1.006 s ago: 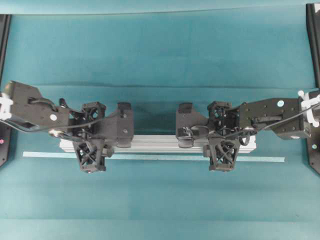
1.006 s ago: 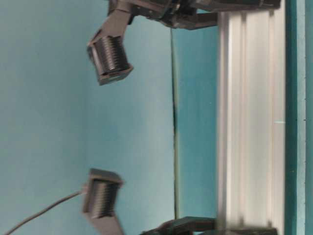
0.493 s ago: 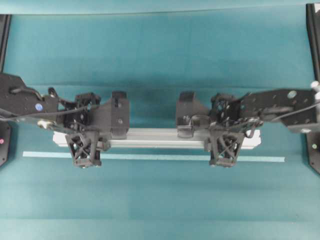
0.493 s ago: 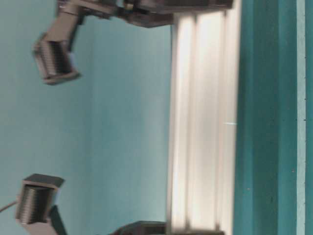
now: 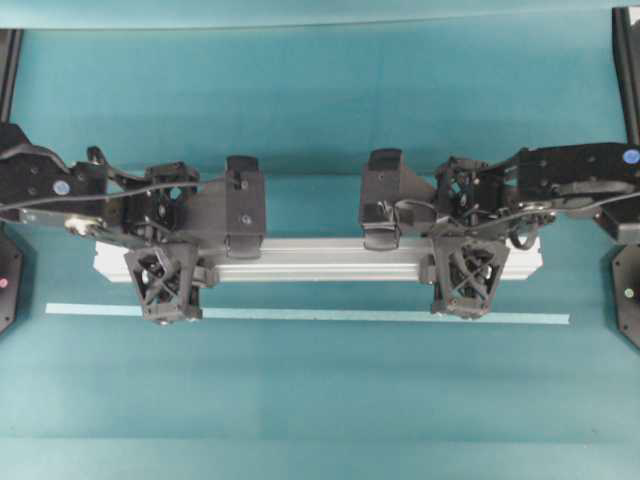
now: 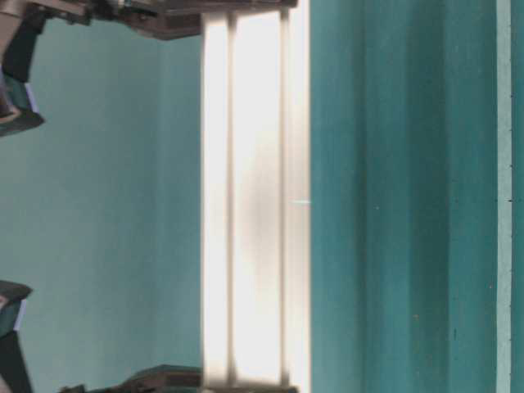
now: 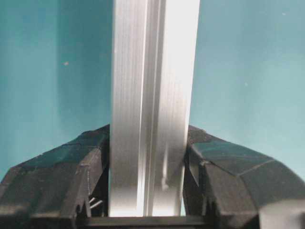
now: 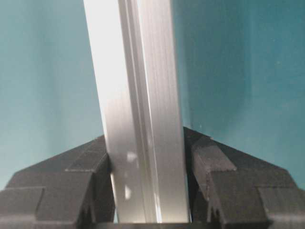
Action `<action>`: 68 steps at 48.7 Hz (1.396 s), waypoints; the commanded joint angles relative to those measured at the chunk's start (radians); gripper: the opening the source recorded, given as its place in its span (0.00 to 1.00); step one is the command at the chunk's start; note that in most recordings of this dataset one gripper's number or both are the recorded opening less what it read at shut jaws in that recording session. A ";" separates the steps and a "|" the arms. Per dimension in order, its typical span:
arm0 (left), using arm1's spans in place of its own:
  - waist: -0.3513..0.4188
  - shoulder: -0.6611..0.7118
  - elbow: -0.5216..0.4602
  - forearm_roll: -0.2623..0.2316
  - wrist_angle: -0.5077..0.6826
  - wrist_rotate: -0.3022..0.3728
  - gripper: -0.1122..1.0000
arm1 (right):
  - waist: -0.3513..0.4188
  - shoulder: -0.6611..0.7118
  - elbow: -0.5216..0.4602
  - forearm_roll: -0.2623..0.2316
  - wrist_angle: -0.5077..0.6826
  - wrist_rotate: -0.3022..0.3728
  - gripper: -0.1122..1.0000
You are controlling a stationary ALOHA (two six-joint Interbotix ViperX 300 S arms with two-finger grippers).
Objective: Lift the metal rail with both hands.
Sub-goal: 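Raise the gripped rail upward with both grippers together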
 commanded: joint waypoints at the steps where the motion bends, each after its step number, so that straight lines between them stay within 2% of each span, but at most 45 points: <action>1: 0.005 -0.035 -0.051 0.005 0.014 0.000 0.42 | -0.002 -0.017 -0.051 0.005 0.018 0.015 0.44; 14: 0.014 -0.071 -0.092 0.005 0.057 0.000 0.42 | -0.002 -0.031 -0.135 0.018 0.123 0.015 0.44; 35: 0.023 -0.091 -0.227 0.005 0.206 0.006 0.42 | -0.002 -0.032 -0.304 0.035 0.308 0.018 0.44; 50: 0.046 -0.097 -0.328 0.005 0.284 0.061 0.42 | -0.002 -0.031 -0.402 0.037 0.417 0.057 0.44; 68: 0.061 -0.089 -0.449 0.005 0.385 0.066 0.42 | 0.000 -0.025 -0.522 0.049 0.540 0.078 0.44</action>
